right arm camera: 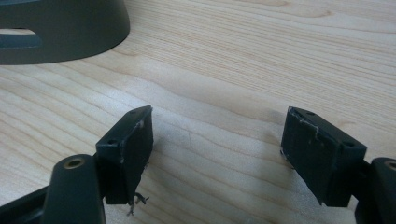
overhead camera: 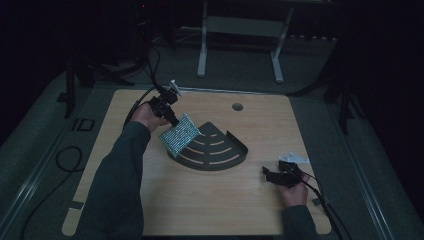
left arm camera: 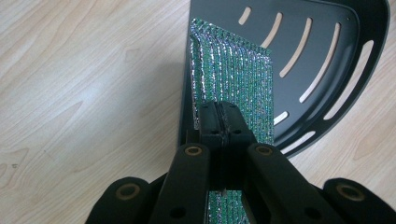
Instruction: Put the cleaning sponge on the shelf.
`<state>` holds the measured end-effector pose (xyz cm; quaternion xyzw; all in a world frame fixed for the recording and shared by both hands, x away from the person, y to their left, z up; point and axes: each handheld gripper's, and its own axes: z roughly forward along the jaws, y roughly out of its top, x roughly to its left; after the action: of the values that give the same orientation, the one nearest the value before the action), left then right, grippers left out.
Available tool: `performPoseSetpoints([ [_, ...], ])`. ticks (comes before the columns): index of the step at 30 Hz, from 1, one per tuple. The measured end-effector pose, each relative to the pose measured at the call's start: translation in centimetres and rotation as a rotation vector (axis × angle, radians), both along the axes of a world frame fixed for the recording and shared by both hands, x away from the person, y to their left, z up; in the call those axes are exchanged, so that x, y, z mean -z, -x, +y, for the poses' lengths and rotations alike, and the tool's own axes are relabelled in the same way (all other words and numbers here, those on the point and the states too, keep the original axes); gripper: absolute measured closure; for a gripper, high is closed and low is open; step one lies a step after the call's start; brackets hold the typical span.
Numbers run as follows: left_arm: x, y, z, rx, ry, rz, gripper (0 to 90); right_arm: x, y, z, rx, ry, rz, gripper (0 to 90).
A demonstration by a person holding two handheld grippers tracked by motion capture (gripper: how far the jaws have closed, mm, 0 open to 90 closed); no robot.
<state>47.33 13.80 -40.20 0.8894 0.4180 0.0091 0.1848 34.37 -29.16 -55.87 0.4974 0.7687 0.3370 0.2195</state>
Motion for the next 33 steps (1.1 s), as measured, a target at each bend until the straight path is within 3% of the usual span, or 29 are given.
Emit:
performPoseSetpoints([
  [14, 0.8, -0.8, -1.2, 0.001, -0.005, 0.009, 90.0, 0.0, 0.0, 0.0, -0.001, 0.0, 0.0, 24.6],
  [20, 0.8, -1.0, -1.7, 0.002, -0.009, -0.008, 90.0, 0.0, 0.0, 0.0, -0.002, 0.0, 0.0, 24.5],
  [33, 0.9, -1.5, -3.5, 0.023, -0.053, -0.013, 90.0, 0.0, 0.0, 0.0, -0.004, 0.0, 0.0, 24.5],
])
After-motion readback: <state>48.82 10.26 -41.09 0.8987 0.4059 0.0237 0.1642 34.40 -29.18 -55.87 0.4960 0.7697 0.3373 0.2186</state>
